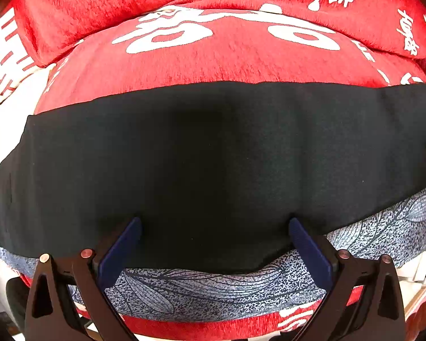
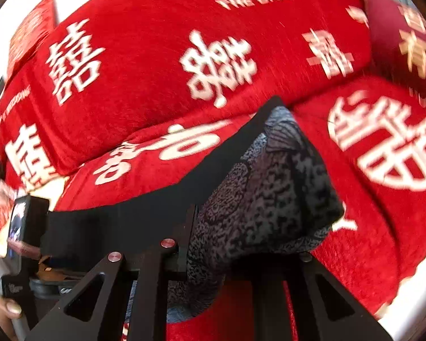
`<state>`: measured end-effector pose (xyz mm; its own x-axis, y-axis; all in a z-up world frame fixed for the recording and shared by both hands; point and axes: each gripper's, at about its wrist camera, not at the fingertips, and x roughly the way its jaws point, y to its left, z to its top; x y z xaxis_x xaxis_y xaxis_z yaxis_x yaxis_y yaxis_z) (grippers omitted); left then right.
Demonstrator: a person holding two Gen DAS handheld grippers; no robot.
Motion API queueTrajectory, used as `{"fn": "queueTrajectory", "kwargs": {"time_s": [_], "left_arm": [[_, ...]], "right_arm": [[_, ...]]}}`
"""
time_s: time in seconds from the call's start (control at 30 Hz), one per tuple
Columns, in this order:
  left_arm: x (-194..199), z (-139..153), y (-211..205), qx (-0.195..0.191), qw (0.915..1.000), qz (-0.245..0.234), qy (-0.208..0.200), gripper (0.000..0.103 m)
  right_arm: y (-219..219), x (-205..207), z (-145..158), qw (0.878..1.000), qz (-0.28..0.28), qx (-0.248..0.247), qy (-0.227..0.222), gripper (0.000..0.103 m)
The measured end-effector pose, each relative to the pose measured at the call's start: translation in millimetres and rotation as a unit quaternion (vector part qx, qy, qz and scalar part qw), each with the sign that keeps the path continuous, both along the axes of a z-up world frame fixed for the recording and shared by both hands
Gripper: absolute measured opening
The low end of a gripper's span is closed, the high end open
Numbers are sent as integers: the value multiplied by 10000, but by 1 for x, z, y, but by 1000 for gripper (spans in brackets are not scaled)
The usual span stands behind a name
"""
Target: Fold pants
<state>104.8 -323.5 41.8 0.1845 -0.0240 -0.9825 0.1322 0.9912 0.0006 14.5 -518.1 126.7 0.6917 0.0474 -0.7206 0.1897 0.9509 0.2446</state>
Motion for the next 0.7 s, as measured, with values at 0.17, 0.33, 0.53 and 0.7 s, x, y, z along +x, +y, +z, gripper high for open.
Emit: {"fn": "queueTrajectory", "kwargs": {"time_s": [0.17,0.33,0.53,0.7], "left_arm": [[-2,10,19,-41,9999,95,-57,103],[-6,22,50,-149,9994,197,-257,103],[-4,29,105,-145,9981,391,-463,103],[-3,29,155,-176,9965,602,-553,103]], "right_arm": [[37,-7,31,9974,319,-616,-203,17],[75,-9,45,9910,516,-1191,-328,17],[124,-8,53,9811,736,-1742,-419,17],[171,-5,52,9699,1058,-2150,-432,17]]}}
